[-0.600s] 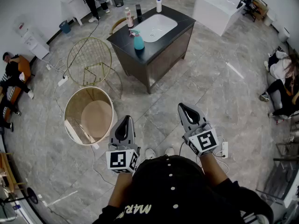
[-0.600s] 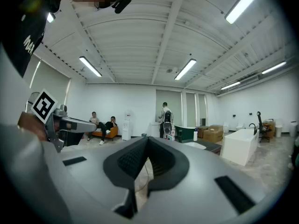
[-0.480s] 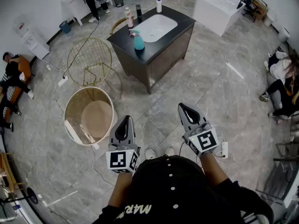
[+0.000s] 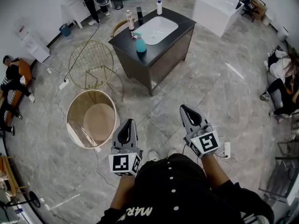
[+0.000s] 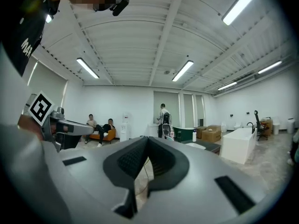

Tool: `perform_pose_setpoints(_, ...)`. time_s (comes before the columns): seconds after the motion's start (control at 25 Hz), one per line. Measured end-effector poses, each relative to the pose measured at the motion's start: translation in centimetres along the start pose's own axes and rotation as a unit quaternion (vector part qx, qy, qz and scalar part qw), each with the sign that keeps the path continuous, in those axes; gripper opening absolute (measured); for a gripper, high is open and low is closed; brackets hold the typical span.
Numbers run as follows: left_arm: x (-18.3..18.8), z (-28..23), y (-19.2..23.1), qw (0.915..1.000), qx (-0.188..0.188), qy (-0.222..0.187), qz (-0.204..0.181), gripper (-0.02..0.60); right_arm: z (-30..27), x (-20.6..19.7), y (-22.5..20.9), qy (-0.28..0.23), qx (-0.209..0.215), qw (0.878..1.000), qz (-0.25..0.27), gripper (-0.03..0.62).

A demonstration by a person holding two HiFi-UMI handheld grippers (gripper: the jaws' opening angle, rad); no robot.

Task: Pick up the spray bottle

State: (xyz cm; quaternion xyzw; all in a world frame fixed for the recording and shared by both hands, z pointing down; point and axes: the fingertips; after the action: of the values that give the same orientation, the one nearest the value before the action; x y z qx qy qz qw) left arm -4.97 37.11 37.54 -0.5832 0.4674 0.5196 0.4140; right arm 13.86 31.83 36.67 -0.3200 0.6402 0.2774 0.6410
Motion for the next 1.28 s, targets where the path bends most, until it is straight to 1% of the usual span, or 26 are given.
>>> perform_pose_setpoints(0.16,-0.5,0.8,1.1,0.9999,-0.015,0.003,-0.004,0.02,-0.4,-0.5,0.9,-0.004,-0.016,1.0,-0.004,-0.005)
perform_pose_setpoints(0.28,-1.6,0.7,2.3,0.9997,-0.02,0.016,-0.005,0.02,-1.0,-1.5,1.2,0.006,-0.026,1.0,-0.012,-0.005)
perform_pose_setpoints(0.4,-2.4,0.1,3.4,0.9995,-0.02,0.025,-0.001,0.02,-1.9,-2.5,1.4,0.021,-0.022,0.999,-0.015,-0.005)
perform_pose_setpoints(0.52,-2.6,-1.3,4.1,0.9994,-0.022,0.026,-0.003,0.02,-3.3,-3.2,1.0,0.031,-0.02,0.999,-0.015,-0.005)
perform_pose_setpoints(0.68,-2.3,-4.5,5.4,0.9995,-0.021,0.024,-0.001,0.02,-6.3,-3.3,-0.8,0.033,-0.021,0.999,-0.01,-0.005)
perform_pose_setpoints(0.88,-1.5,-9.7,7.3,0.9996,-0.014,0.022,-0.005,0.02,-11.2,-3.1,-4.0,0.031,-0.01,0.999,-0.013,-0.005)
perform_pose_setpoints(1.12,0.5,-16.6,9.1,0.9998,-0.001,0.014,-0.011,0.02,-17.2,-1.8,-8.5,0.024,0.008,1.0,-0.008,-0.005)
perform_pose_setpoints(1.28,1.3,-20.4,9.4,0.9998,0.007,0.01,-0.014,0.02,-20.1,-0.9,-11.3,0.014,0.017,1.0,-0.004,-0.005)
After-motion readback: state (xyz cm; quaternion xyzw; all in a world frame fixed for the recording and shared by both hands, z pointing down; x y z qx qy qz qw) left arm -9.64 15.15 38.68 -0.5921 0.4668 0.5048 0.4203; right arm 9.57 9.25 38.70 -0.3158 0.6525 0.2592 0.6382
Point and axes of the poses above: the fingertips, and each gripper's own axes: z backward along the fingers, y to its left, x out of its top, and after that the axes turned 5 degrees about -z, right-handed
